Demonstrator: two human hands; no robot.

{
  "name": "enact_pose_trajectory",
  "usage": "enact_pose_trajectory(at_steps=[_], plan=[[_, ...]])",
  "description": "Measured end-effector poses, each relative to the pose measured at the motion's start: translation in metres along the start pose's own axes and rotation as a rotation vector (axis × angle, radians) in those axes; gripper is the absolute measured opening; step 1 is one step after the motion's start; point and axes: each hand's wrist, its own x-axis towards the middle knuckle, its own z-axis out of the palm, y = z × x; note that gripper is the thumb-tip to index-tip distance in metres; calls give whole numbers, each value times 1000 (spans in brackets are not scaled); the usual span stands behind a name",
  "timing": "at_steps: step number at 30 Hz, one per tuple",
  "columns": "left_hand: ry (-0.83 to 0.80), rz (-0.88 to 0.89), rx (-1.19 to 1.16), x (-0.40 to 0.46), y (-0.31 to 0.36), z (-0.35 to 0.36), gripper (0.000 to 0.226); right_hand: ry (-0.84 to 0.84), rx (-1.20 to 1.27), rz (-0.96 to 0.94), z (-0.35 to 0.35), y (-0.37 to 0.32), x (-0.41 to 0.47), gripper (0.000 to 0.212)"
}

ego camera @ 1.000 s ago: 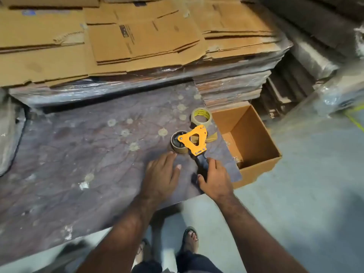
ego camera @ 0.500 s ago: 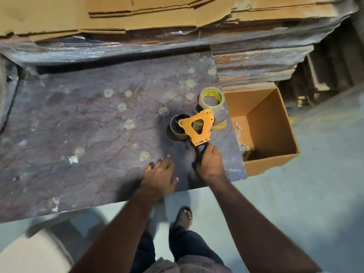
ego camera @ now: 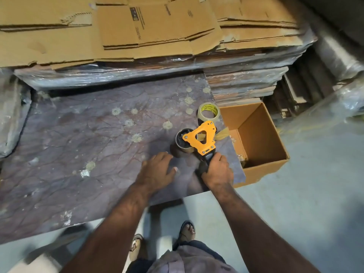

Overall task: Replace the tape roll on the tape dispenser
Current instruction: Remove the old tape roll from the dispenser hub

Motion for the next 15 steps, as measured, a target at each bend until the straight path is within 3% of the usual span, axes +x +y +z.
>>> enact_pose_trajectory(at_steps=[7, 11, 15], plan=[[19, 26, -42, -38, -36, -37, 57, 180, -29, -57, -15, -37, -57, 47], [74, 38, -73, -62, -65, -62, 37, 178, 12, -95, -18, -70, -90, 43], [159, 19, -184, -87, -95, -82, 46, 124, 131, -158, -21, -101, -118, 38]])
